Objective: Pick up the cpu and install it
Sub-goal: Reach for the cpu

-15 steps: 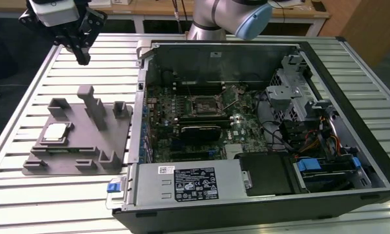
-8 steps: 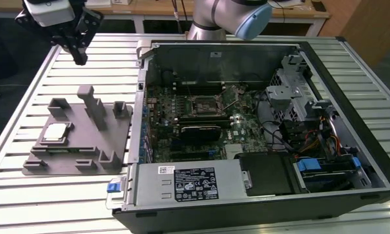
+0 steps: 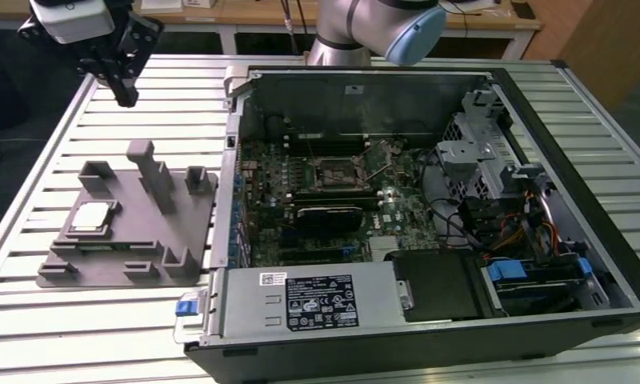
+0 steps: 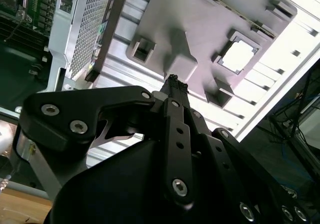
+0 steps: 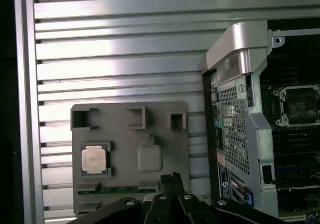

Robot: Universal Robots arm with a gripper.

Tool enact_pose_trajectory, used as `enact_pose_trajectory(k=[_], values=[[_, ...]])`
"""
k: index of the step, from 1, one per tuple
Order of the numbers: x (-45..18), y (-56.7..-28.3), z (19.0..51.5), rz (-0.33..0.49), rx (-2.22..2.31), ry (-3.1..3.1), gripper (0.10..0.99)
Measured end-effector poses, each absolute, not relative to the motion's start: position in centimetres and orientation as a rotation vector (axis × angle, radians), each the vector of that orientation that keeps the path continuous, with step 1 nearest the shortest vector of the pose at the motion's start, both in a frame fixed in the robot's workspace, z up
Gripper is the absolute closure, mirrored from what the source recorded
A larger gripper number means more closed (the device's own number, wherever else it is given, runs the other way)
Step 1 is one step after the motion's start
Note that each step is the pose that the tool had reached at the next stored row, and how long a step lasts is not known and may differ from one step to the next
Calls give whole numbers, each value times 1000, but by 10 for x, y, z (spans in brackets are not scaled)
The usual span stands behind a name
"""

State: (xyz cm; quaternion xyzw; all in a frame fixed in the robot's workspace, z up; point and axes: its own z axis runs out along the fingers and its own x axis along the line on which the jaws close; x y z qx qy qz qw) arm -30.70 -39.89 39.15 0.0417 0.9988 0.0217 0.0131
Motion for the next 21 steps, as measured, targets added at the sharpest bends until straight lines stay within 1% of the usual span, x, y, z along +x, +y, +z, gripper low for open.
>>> enact_pose_trajectory(k=[21], values=[[-333, -399, 388, 67, 136, 3112, 980]])
